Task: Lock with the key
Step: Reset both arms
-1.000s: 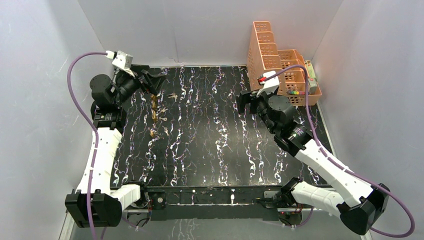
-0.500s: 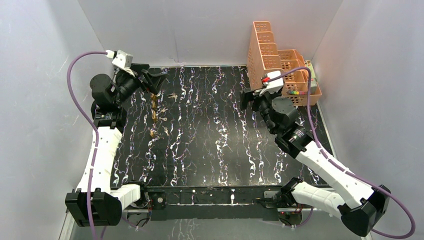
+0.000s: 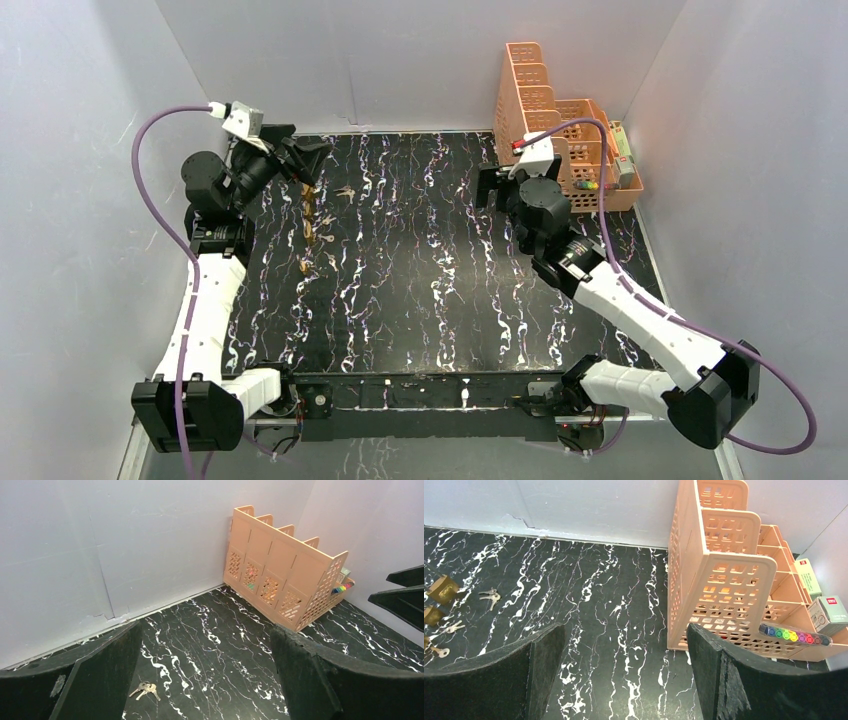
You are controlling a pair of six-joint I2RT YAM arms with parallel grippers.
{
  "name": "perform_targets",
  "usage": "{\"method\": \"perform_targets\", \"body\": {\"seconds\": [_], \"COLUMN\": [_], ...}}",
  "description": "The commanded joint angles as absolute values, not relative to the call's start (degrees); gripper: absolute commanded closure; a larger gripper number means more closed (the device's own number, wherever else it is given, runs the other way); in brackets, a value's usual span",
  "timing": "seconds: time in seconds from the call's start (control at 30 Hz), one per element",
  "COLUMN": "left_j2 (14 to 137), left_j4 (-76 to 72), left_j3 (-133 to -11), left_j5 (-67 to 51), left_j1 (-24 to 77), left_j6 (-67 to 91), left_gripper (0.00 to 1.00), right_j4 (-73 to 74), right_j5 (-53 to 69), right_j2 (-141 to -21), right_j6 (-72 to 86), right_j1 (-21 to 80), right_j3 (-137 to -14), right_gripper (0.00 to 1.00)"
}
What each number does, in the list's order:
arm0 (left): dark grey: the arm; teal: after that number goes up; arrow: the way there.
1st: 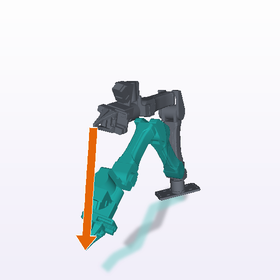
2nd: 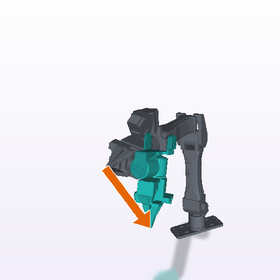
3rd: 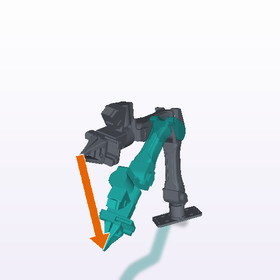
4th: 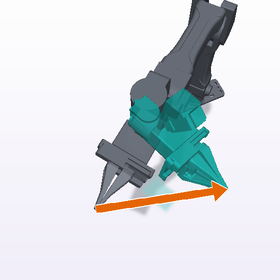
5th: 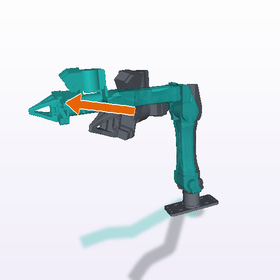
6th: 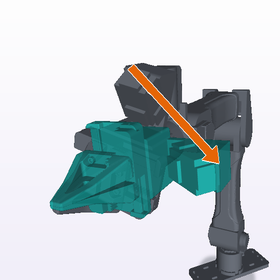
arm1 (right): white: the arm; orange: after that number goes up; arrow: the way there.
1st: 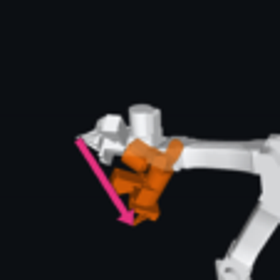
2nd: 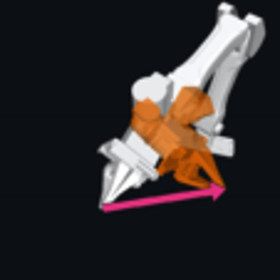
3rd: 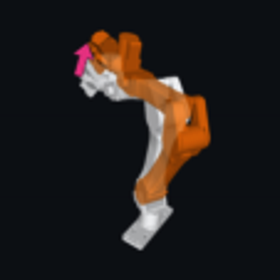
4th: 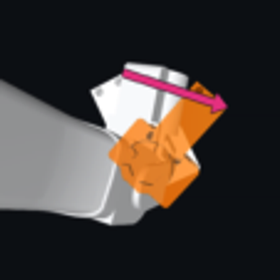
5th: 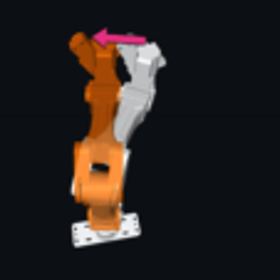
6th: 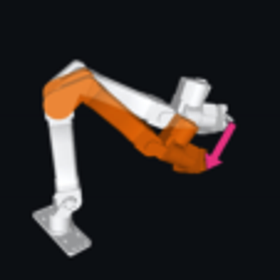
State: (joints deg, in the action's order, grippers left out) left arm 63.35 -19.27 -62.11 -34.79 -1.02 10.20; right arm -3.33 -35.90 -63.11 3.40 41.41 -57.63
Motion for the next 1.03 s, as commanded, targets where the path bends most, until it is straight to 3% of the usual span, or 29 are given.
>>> {"method": "perform_targets", "body": {"seconds": [0.0,1.0], "left_j2": [62.3,62.0], "left_j4": [-24.0,-24.3], "left_j3": [-61.0,-61.4], "left_j5": [-34.7,-34.2], "left_j1": [-1.0,-1.0], "left_j6": [11.0,11.2], "left_gripper": [0.02,0.02], "right_j4": [-6.2,2.6], "right_j5": [-36.1,-20.8], "right_j2": [-61.3,-63.8], "right_j6": [4.1,3.0], "right_j1": [41.6,41.6], "right_j3": [-60.5,-68.7], "right_gripper": [0.02,0.02]}}
